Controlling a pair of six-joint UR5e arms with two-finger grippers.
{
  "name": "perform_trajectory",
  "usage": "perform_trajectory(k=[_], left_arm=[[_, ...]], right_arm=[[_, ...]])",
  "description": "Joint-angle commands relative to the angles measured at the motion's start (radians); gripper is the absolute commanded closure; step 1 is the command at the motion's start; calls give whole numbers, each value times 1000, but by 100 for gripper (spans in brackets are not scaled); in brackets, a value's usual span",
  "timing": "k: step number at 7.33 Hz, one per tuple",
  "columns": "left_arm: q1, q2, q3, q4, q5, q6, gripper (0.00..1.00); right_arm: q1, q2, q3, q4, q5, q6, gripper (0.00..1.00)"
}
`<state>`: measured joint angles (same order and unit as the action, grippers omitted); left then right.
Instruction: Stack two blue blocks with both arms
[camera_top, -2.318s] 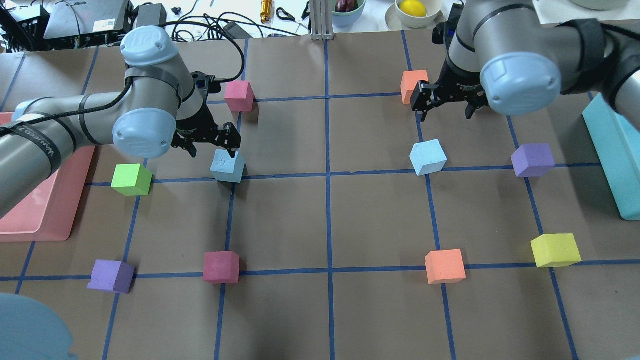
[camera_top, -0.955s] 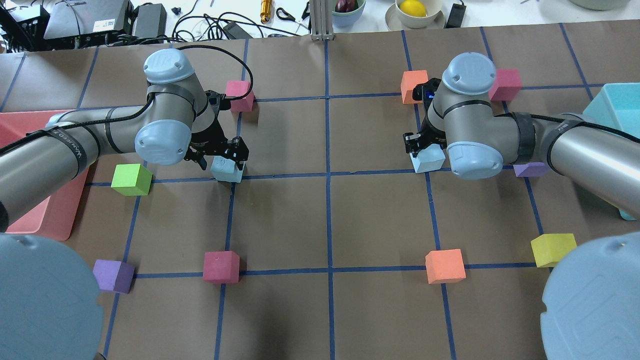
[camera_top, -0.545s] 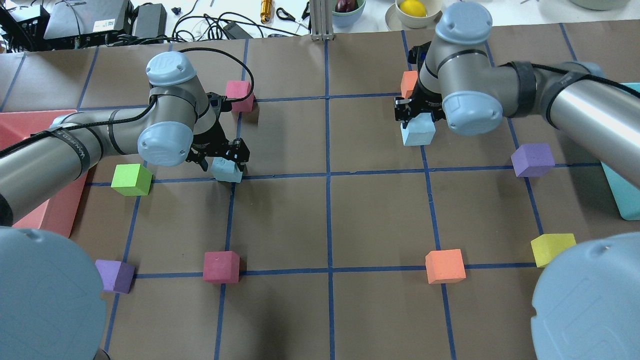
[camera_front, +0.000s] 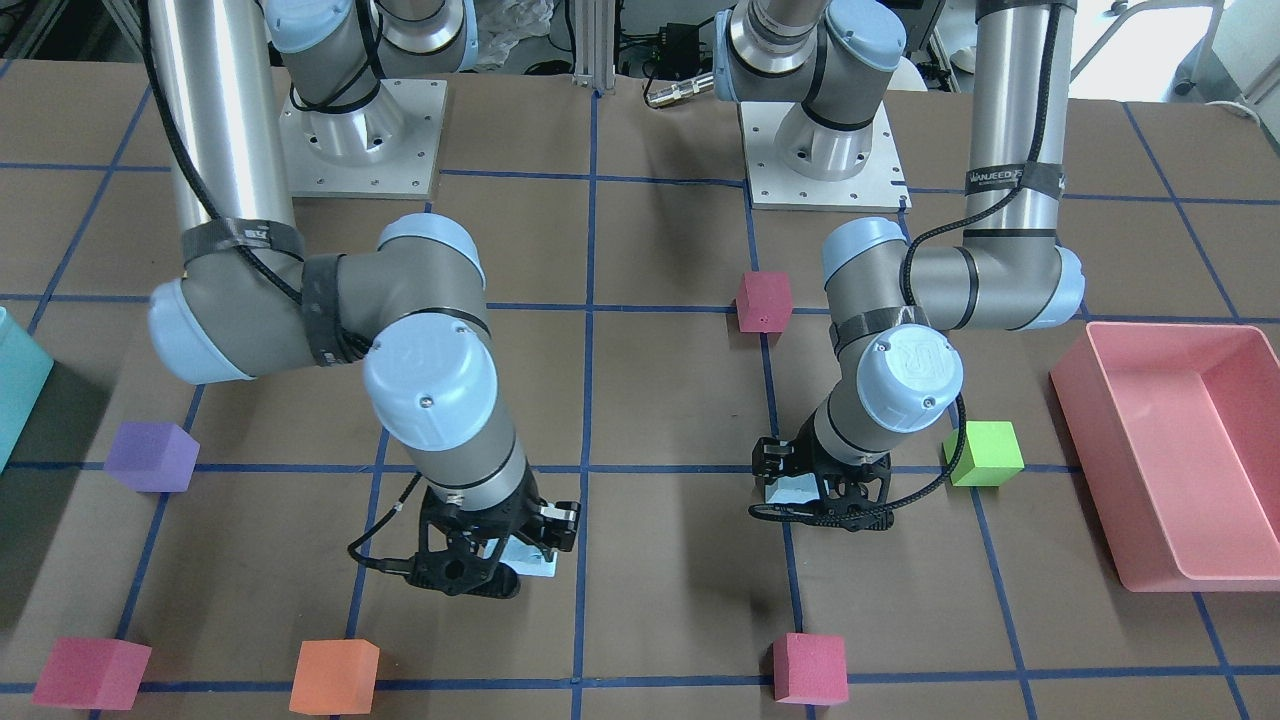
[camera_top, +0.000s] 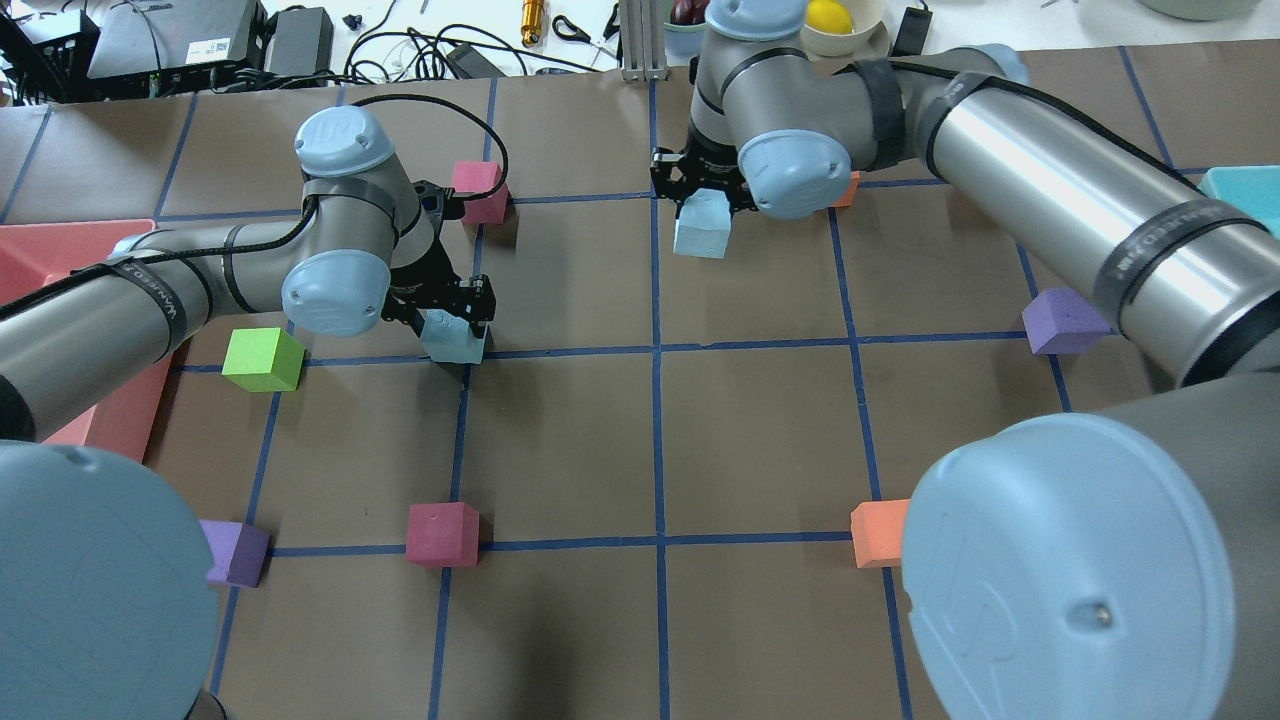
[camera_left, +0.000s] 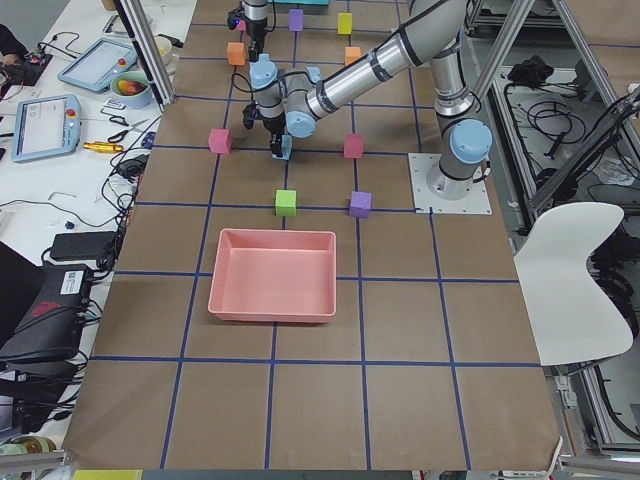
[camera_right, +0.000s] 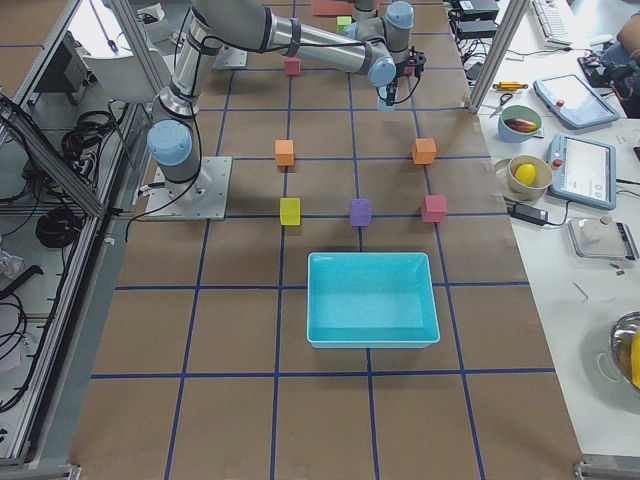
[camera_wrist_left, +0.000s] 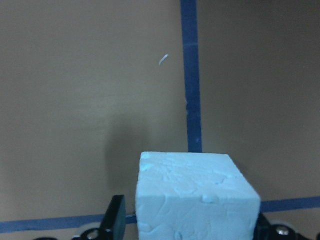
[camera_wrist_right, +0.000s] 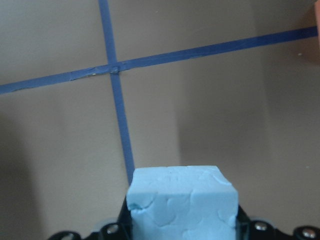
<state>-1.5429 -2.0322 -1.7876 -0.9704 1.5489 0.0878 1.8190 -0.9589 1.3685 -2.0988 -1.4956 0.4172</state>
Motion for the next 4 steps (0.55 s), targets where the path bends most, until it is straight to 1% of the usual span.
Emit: perform_trajectory(k=[1,2,4], left_arm=[[1,3,-1,5,-32,-6,81],[1,3,2,5,-32,-6,88],[15,21,25,4,-29,9,89]], right_arm=[[58,46,-16,-1,-8,63,100],[63,45,-12,19,-14,64,100],[86,48,-2,14,-15,61,100]])
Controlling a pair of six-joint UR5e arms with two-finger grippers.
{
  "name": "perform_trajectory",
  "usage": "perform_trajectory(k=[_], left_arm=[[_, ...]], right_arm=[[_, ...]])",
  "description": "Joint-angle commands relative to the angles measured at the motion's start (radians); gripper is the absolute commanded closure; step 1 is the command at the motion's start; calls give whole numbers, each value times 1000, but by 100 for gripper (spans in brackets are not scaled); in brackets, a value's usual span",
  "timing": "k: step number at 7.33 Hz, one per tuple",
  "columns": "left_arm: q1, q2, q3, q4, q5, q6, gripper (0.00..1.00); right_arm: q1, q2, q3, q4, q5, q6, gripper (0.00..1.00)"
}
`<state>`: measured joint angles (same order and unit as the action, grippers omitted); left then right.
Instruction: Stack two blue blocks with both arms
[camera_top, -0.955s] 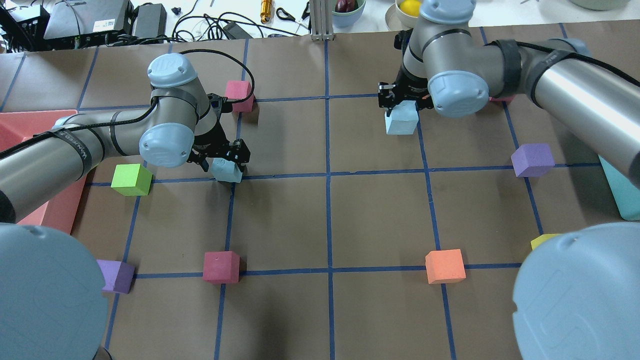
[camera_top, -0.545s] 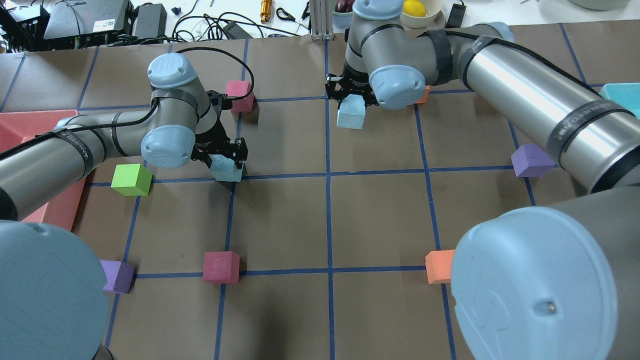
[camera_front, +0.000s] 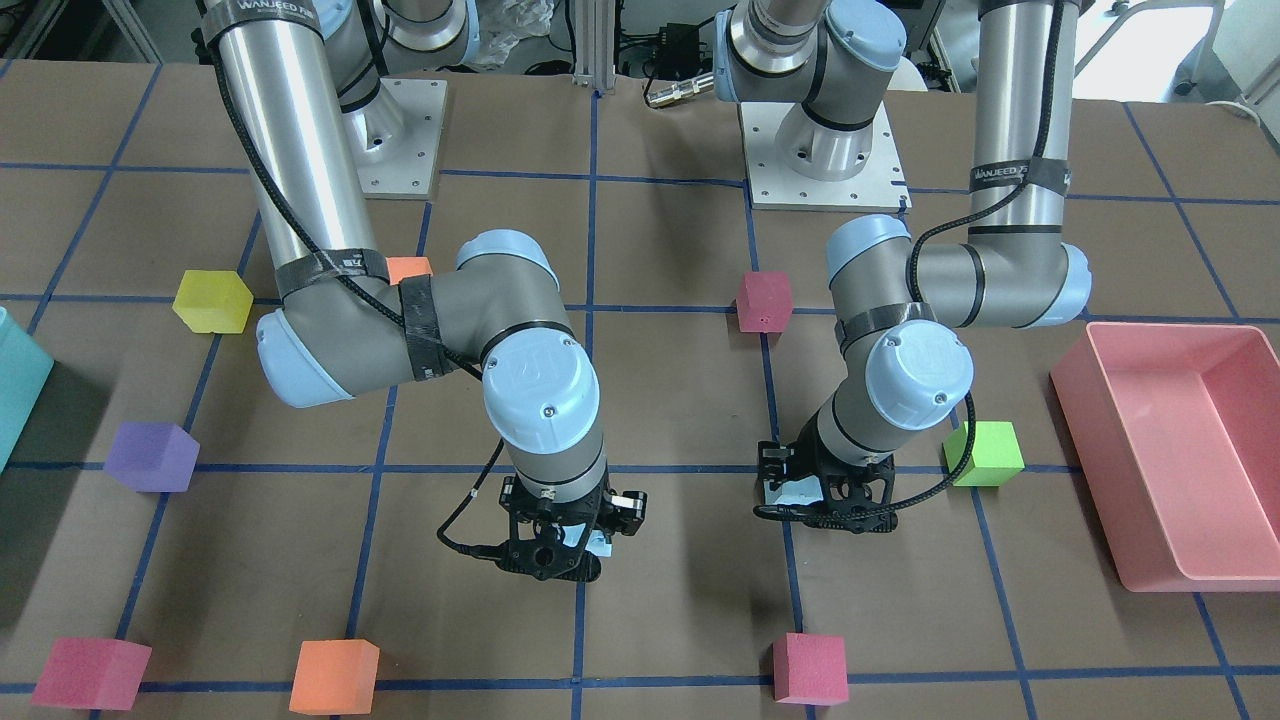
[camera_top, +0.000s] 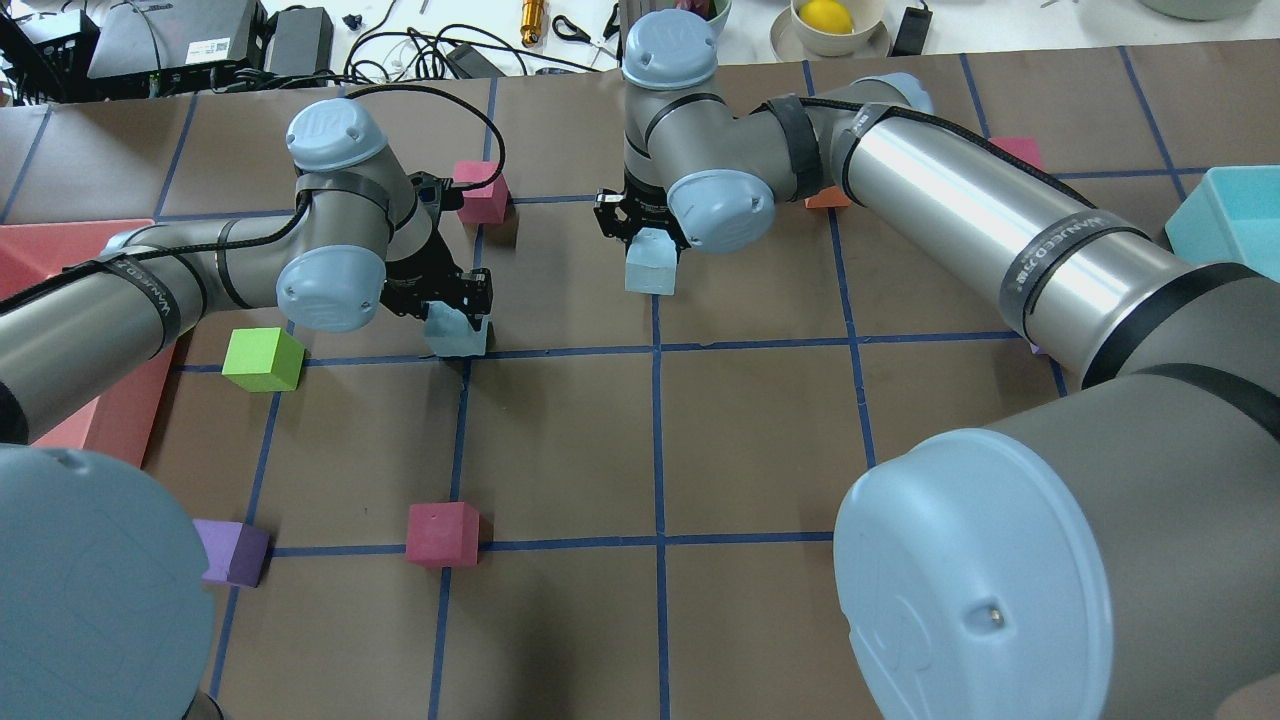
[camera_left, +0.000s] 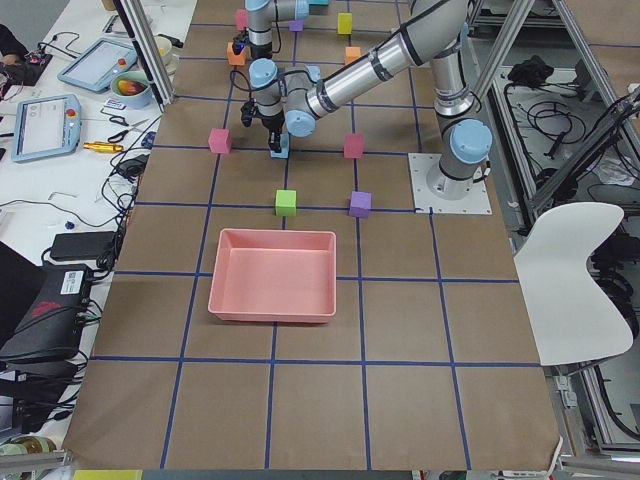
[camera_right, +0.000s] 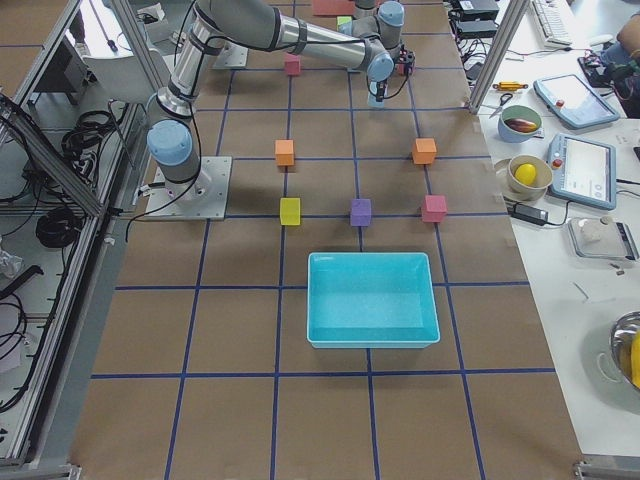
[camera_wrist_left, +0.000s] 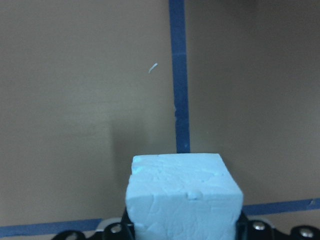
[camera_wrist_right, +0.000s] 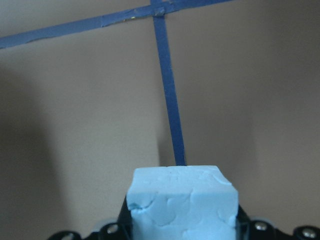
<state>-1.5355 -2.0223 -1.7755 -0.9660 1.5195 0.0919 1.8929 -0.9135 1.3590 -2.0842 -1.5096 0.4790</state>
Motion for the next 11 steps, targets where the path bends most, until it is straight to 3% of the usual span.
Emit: perform_trajectory(k=[1,4,5,8,9,10,11], left_arm=[[6,14,33,-3,-1,3,89],[-1,14,98,-23,-5,-24,97],[-3,13,138,-78,-5,-27,99],[-11,2,198,-112,-10,-44,100],[-21,2,208,-112,-9,-57,100],[-29,4,209,-112,-12,-78,100],[-37,5,215,-112,-10,-80,100]], right_arm=[[12,4,26,-4,-11,-13,100],[12,2,51,-8,-66,-17,100],[11,4,57,-10,-61,-17,94],[12,4,61,-2,-50,-17,92],[12,4,63,-1,-50,-19,74],[12,4,60,-4,-41,-25,62],[12,4,61,1,-17,-33,62]])
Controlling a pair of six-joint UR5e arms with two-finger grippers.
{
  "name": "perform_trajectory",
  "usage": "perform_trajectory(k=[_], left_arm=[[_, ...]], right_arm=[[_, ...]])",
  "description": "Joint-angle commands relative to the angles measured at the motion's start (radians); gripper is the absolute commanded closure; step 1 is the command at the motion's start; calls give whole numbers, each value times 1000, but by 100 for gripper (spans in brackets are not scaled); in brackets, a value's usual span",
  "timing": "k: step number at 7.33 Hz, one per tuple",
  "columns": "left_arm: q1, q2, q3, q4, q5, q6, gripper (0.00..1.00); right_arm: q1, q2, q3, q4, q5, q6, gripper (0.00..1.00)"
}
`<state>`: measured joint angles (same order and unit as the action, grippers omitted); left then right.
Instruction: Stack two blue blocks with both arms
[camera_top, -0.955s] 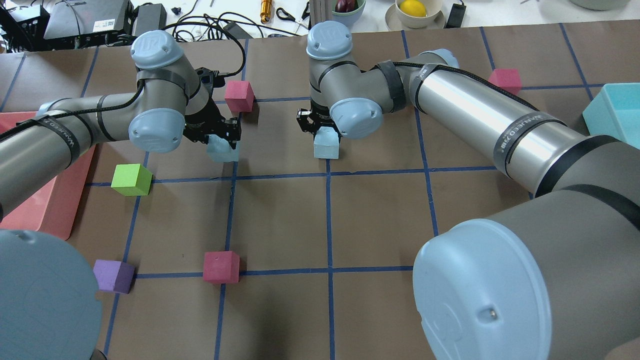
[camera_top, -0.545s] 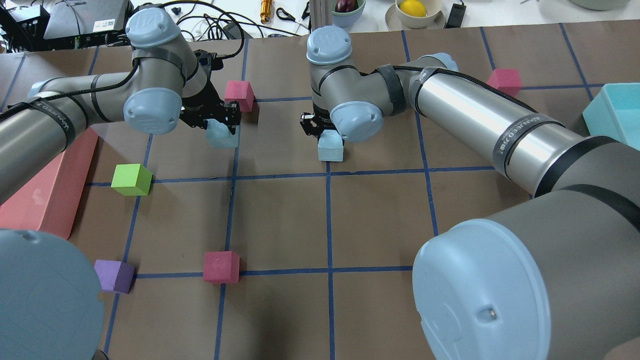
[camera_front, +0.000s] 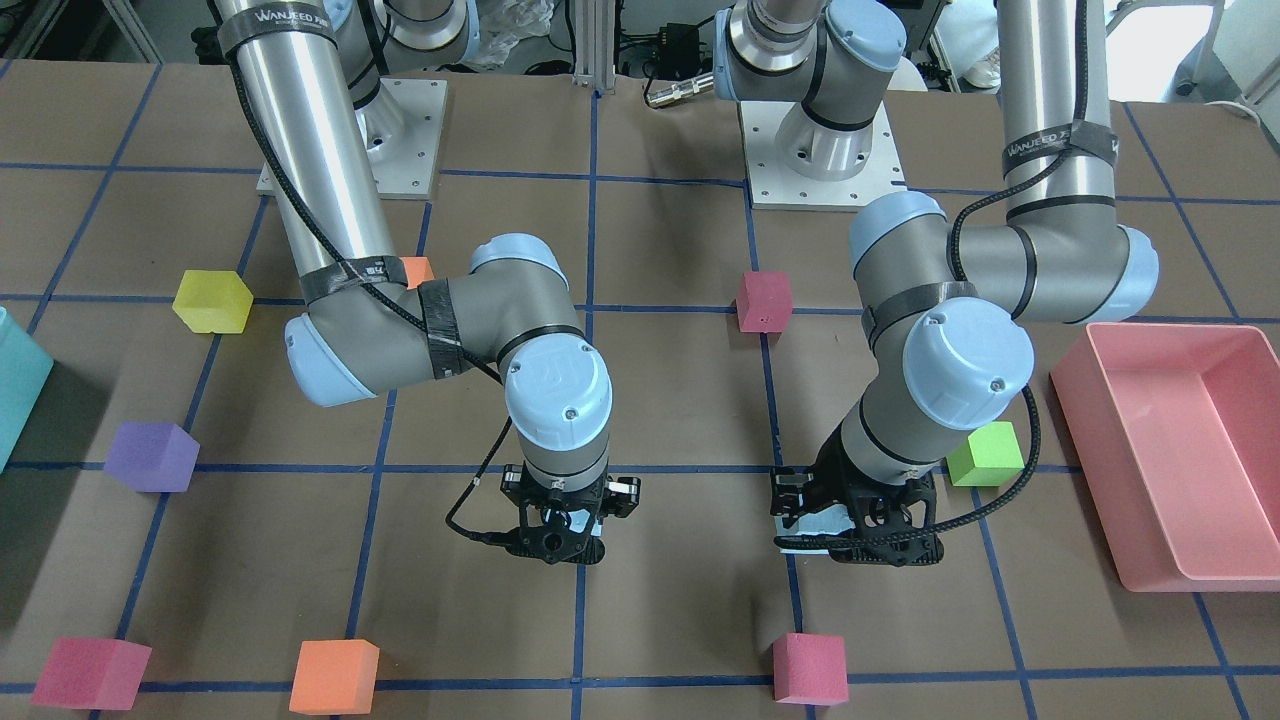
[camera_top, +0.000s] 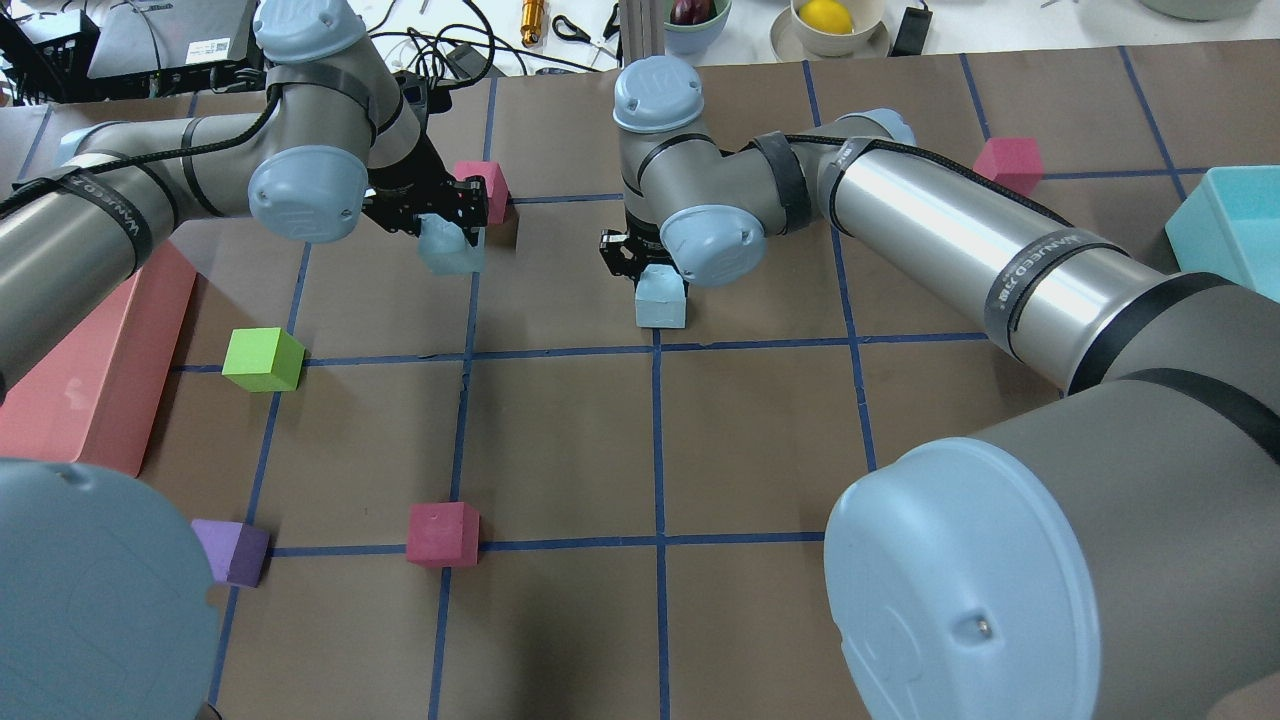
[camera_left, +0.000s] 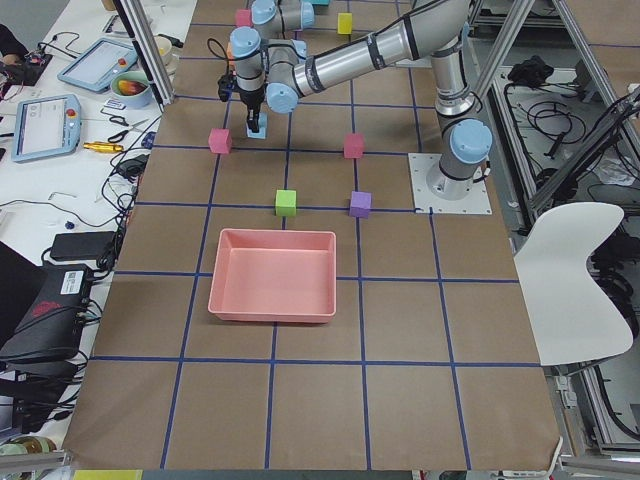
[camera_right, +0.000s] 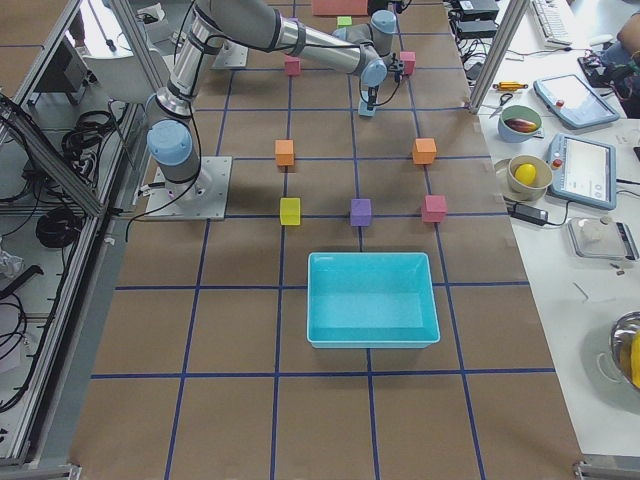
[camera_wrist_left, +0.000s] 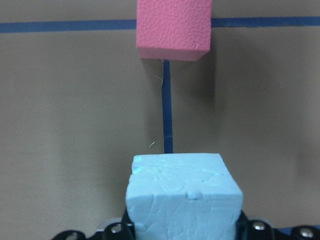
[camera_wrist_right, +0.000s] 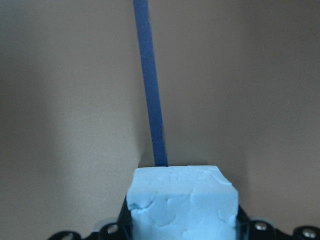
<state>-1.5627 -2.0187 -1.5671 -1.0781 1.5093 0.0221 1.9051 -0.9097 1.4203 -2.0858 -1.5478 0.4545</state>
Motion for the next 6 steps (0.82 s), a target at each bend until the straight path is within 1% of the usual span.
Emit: perform_trajectory(k=[1,2,3,5,6], left_arm=[[-14,0,22,-20,2,-11,100],[-14,0,33,-28,2,-11,100],[-14,-2,33,-28,2,-11,100],[-14,-3,33,-28,2,-11,100],[-16,-2,33,-28,0,-11,100]], right_arm=[[-1,0,0,7,35,-8,62],[0,0,3,10,37,-7,42],[-1,2,9,-6,35,-10,0],[-3,-5,6,0,29,-8,0],[-30,-23,-13,32,26,-7,0]])
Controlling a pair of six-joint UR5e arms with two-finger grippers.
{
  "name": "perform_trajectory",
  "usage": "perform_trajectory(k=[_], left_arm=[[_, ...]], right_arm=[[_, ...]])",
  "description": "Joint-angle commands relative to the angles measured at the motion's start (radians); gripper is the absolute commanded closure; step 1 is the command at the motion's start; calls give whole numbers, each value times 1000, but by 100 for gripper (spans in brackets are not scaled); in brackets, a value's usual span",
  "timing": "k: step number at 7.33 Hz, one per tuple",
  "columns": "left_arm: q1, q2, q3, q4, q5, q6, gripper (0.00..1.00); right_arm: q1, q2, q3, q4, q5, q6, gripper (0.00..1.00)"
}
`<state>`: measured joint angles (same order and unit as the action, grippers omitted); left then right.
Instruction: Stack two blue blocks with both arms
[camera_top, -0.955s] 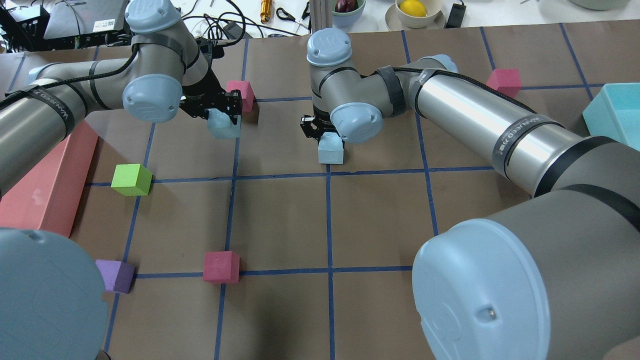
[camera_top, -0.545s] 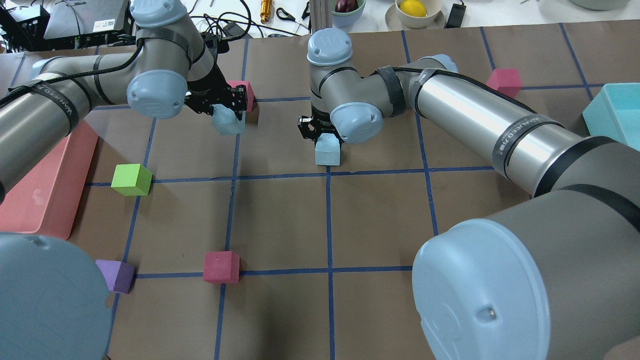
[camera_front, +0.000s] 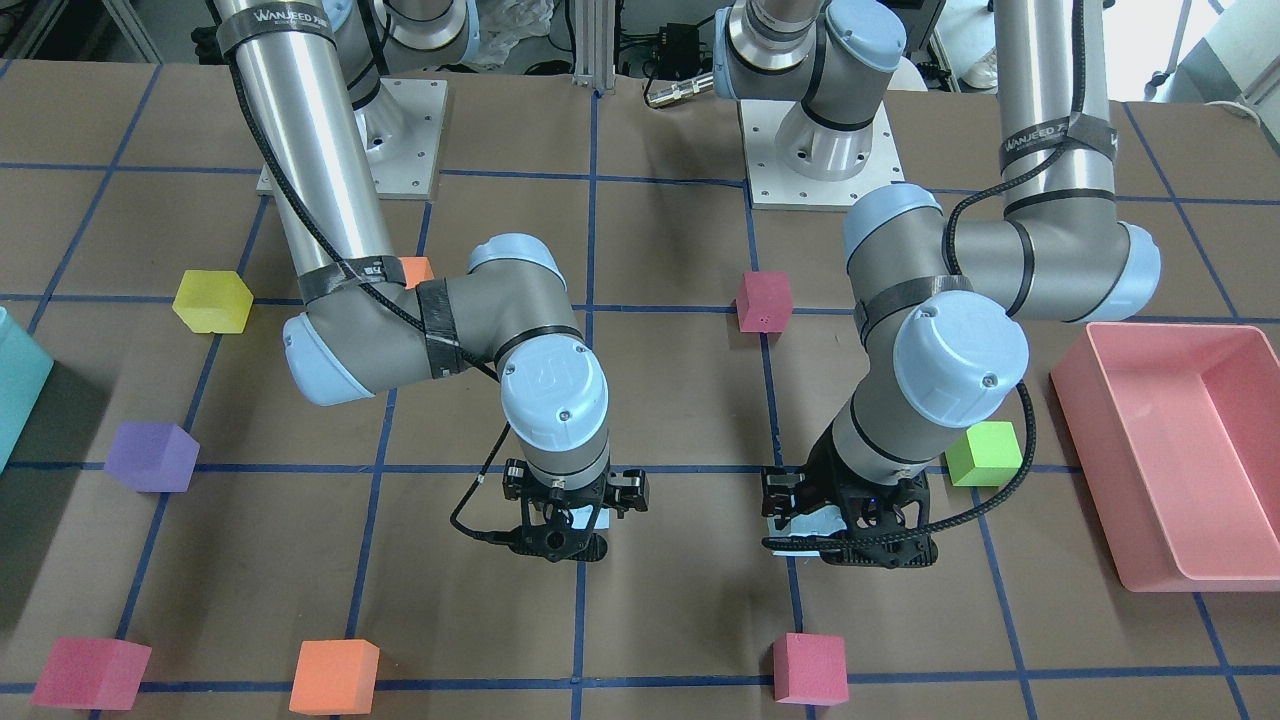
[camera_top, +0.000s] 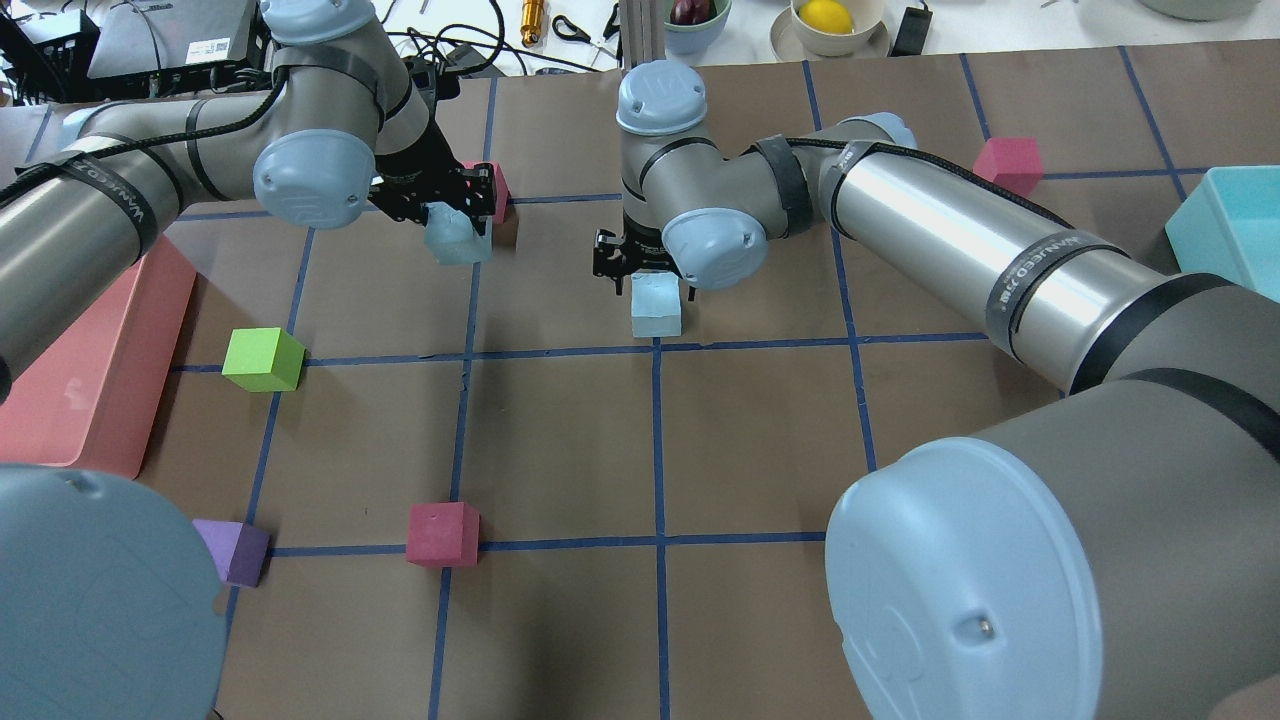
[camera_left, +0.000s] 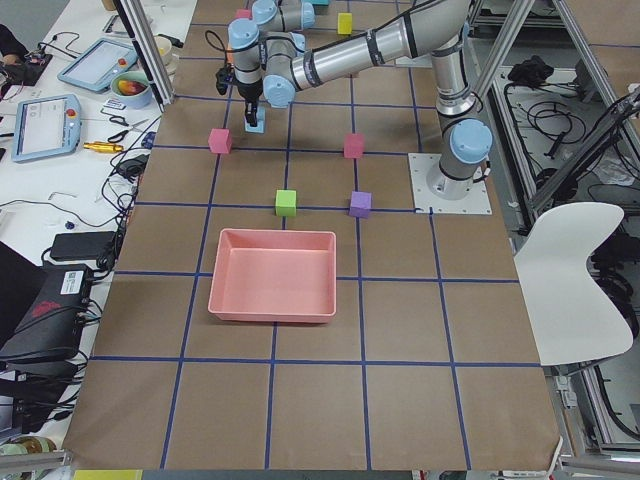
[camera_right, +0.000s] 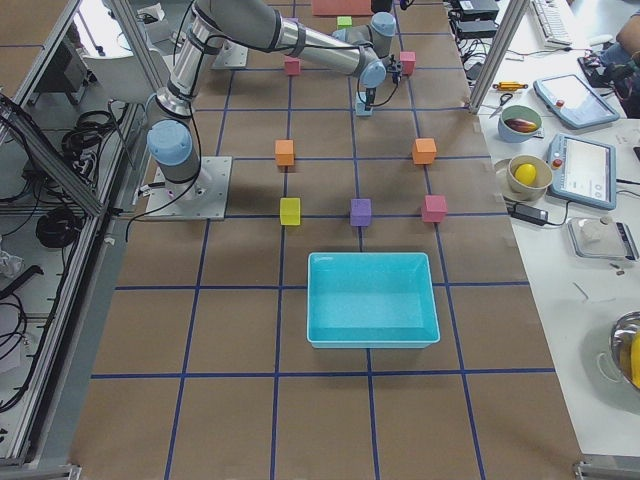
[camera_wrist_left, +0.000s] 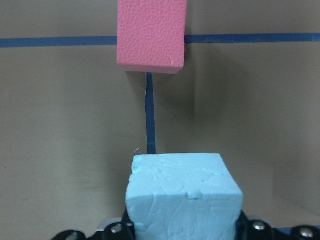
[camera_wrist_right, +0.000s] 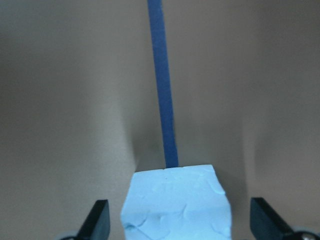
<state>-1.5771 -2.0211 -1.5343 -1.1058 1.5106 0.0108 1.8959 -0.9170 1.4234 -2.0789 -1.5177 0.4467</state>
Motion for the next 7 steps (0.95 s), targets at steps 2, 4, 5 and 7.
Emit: perform_trajectory(k=[2,4,5,7], left_arm=[[-41,5,3,0,-3,-63,100],[-125,-5,17,0,-15,-213,100],[-183,-17,25,10,-10,-289,100],[-237,-27,42,10,31,-363,100]], right_arm=[[-142,-123,-82,234,-15,-130,0],[-240,-274,-70,372,-16,-205,0],[-273,-340,-70,478,-22,-341,0],[-313,-449,-66,621,-50,-394,0]])
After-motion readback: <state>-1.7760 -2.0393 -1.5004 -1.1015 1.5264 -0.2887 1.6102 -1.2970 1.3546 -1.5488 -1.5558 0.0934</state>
